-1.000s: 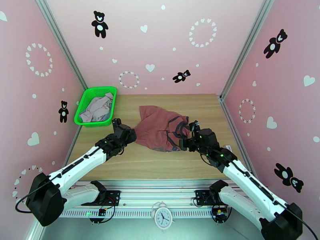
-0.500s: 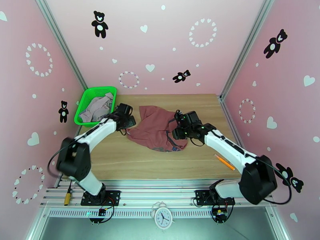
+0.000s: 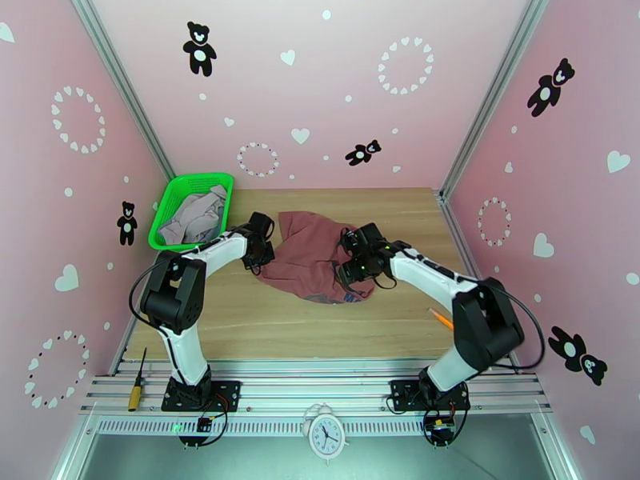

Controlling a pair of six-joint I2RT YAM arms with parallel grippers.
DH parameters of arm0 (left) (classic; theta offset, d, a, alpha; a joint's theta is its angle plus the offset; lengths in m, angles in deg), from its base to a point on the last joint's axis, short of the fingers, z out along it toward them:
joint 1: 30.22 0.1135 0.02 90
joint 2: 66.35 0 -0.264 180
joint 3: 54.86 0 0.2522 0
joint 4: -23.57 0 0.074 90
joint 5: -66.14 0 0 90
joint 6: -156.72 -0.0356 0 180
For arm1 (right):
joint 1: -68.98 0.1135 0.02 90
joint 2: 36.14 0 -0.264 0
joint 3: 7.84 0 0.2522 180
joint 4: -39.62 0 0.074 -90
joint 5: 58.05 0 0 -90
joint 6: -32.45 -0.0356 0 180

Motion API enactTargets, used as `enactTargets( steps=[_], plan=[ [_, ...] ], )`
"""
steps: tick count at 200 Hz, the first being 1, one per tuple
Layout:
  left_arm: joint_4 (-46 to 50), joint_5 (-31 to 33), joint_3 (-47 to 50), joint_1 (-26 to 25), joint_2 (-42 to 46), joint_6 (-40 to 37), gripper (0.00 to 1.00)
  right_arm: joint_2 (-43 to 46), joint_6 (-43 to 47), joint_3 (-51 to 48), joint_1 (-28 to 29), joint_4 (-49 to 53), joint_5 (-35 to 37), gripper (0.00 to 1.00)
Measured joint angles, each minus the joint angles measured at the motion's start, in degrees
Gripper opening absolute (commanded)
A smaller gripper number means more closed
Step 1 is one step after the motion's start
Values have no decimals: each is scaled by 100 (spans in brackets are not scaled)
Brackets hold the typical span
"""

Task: Fold and stack the mixed laundry pile

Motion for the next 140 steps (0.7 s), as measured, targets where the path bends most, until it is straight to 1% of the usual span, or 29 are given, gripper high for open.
enactTargets(
  steps=[37, 56, 68, 76, 89, 98, 128, 140],
  plan=[
    [59, 136, 87, 7, 72, -9, 0, -625, -4, 588, 385, 199, 299, 57],
    [98, 173, 107, 7, 197, -11, 0, -1021, -55, 911, 623, 317, 570, 50],
    [114, 192, 111, 7, 260, -13, 0, -1268, -131, 1060, 721, 402, 737, 41],
    [114, 199, 122, 7, 293, -13, 0, -1451, -131, 1152, 756, 492, 901, 32],
    [116, 245, 149, 17, 332, -13, 0, -1674, -245, 1248, 765, 603, 1178, 12],
    [118, 284, 179, 24, 356, -13, 0, -1744, -260, 1320, 763, 682, 1397, 0],
    [116, 341, 354, 68, 522, -13, 0, -1722, -490, 1453, 756, 876, 2100, 0],
    [118, 341, 455, 85, 654, -13, 0, -1576, -551, 1425, 739, 962, 2350, 0]
  ],
)
